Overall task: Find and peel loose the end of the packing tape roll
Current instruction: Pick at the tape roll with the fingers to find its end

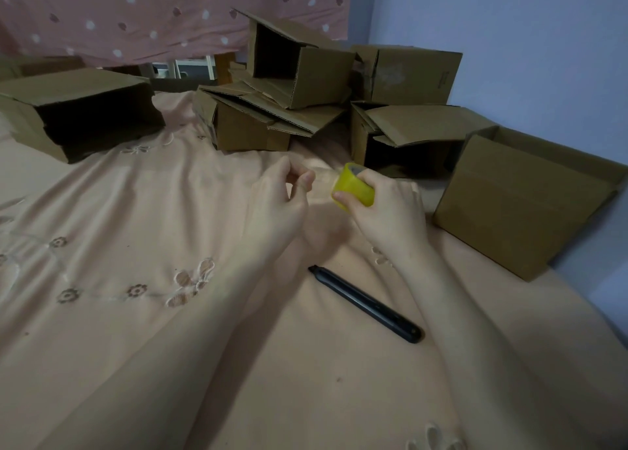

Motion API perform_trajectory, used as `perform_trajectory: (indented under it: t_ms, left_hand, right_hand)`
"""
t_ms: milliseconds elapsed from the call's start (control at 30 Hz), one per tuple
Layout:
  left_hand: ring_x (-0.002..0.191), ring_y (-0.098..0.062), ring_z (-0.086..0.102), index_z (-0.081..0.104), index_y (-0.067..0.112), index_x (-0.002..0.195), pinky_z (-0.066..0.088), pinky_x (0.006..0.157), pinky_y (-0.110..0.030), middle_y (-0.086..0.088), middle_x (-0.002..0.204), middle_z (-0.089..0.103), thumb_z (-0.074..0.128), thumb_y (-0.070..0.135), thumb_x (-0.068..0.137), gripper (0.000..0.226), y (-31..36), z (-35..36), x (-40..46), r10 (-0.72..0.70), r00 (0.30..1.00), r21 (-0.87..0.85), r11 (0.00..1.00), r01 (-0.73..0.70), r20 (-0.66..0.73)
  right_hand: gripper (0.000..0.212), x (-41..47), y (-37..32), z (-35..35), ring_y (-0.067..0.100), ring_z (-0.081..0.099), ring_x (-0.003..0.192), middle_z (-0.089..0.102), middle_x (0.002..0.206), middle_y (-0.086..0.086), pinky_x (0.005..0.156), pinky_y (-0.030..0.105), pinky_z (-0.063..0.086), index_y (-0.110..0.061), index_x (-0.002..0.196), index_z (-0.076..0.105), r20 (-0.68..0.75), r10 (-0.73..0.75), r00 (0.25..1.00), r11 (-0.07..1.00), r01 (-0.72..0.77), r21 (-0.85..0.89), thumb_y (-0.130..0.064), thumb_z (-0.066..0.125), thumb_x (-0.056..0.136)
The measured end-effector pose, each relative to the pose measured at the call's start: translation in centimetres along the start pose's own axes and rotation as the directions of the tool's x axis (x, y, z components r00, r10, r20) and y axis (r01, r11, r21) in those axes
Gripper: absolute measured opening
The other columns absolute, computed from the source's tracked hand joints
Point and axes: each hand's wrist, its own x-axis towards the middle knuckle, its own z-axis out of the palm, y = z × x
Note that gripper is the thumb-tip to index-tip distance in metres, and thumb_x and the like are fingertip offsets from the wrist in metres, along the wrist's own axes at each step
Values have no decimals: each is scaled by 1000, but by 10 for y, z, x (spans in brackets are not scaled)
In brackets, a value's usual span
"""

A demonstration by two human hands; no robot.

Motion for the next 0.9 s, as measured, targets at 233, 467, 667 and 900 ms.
perform_trajectory:
  t_ms: [233,467,667,900]
  left_hand:
    - [63,6,52,63,20,78,39,60,-7,10,70,63,60,14,91,15,-19,-9,5,-169,984,-22,985,170,50]
    - [62,-5,55,65,22,74,44,60,-16,6,71,65,63,19,90,17,-32,-15,3,-250,965,-3,968,251,80]
    - [70,-6,54,55,27,73,40,64,-16,9,74,61,57,18,93,22,-34,-9,-5,-277,956,68,960,271,101]
    - [75,-13,55,60,16,80,38,64,-11,-3,80,64,58,14,92,12,-28,-10,-13,-248,965,97,966,239,90]
  right_hand:
    - [21,-5,0,2,32,55,88,61,77,6,83,33,27,-16,88,62,95,-4,995,1000,5,-5,-34,52,89]
    - [23,-6,0,10,32,55,84,66,81,10,86,35,32,-15,86,66,102,-74,992,994,81,-68,-32,51,91]
    - [26,-5,-5,16,33,58,90,68,85,14,90,36,35,-14,89,68,92,-66,994,986,79,-148,-32,50,92]
    - [26,-5,-9,19,33,59,94,69,90,14,96,39,35,-15,93,67,126,-60,990,976,85,-201,-32,48,93]
